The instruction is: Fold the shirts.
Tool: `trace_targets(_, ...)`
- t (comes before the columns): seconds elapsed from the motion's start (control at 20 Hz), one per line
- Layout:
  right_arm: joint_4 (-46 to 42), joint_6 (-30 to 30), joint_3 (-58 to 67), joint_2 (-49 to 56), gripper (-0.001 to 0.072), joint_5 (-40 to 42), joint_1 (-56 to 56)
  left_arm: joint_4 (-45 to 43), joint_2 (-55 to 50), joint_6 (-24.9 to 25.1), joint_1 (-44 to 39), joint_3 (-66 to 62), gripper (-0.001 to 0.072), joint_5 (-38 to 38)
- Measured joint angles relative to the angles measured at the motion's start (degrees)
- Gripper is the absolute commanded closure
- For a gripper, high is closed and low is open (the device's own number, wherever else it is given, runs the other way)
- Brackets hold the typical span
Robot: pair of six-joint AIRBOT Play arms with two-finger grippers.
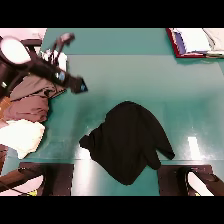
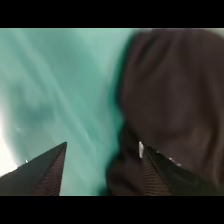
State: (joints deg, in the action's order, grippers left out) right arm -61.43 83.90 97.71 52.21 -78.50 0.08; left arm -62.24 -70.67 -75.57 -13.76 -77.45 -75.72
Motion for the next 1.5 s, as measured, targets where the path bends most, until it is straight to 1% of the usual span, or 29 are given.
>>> trace_targets(0.3, 0.00, 0.00, 0.00, 0.33, 0.0691, -0.22, 0.00, 2.93, 5.86, -0.07, 2.19, 27.54, 0.0171, 1.57)
trace_targets(0.4, 0.02, 0.00, 0.00, 0.33, 0.0691, -0.24, 0.00, 5.64, 6.60, 1.55, 2.19, 34.03, 0.0171, 3.50)
trace_targets(0.55, 0.02, 0.00, 0.00, 0.33, 0.0691, -0.31, 0.00, 8.41, 7.10, 3.32, 0.11, 40.57, 0.0173, 6.88)
trace_targets(0.6, 0.00, 0.00, 0.00, 0.33, 0.0691, -0.33, 0.00, 8.96, 7.19, 3.56, -0.83, 41.72, 0.0247, 8.04)
trace_targets(0.65, 0.00, 0.00, 0.00, 0.33, 0.0691, -0.35, 0.00, 9.40, 7.26, 3.74, -1.68, 42.56, 0.0540, 8.72)
trace_targets(0.7, 0.02, 0.00, 0.00, 0.33, 0.0691, -0.42, 0.00, 9.77, 7.30, 3.82, -2.40, 43.08, 0.0679, 9.31)
trace_targets(0.8, 0.02, 0.00, 0.00, 0.35, 0.0691, -0.76, 0.00, 9.64, 7.34, 3.87, -3.10, 42.62, 0.0678, 9.97)
trace_targets(0.9, -0.09, 0.00, 0.00, 0.70, 0.0691, -2.16, -0.02, 7.96, 7.37, 3.34, -2.56, 39.50, 0.0686, 9.92)
trace_targets(1.05, -1.64, 0.02, -1.57, 1.66, 0.0691, -6.75, 0.00, 4.66, 7.37, 2.51, 1.77, 30.88, 0.0687, 9.77)
trace_targets(1.2, -2.58, 0.02, -10.12, 1.40, 0.0691, -8.66, 0.00, 2.43, 7.37, 2.19, 7.43, 22.45, 0.0687, 11.23)
trace_targets(1.25, -2.78, 0.02, -14.56, 1.03, 0.0674, -7.98, 0.02, 1.86, 7.37, 2.14, 9.22, 20.31, 0.0687, 12.02)
trace_targets(1.3, -2.78, 0.04, -19.17, 0.66, 0.0476, -6.49, 0.02, 1.51, 7.37, 2.10, 10.58, 18.82, 0.0687, 12.50)
trace_targets(1.35, -2.67, 0.04, -24.41, 0.44, 0.0212, -4.52, 0.02, 1.25, 7.37, 2.05, 11.69, 17.64, 0.0687, 13.07)
trace_targets(1.4, -2.08, 0.04, -29.24, 0.48, 0.0190, -2.16, 0.02, 1.11, 7.37, 2.03, 12.48, 16.85, 0.0687, 13.27)
trace_targets(1.5, 0.42, 0.00, -38.16, 2.14, 0.0201, 2.49, 0.37, 0.74, 7.34, 2.03, 13.51, 15.80, 0.0687, 13.81)
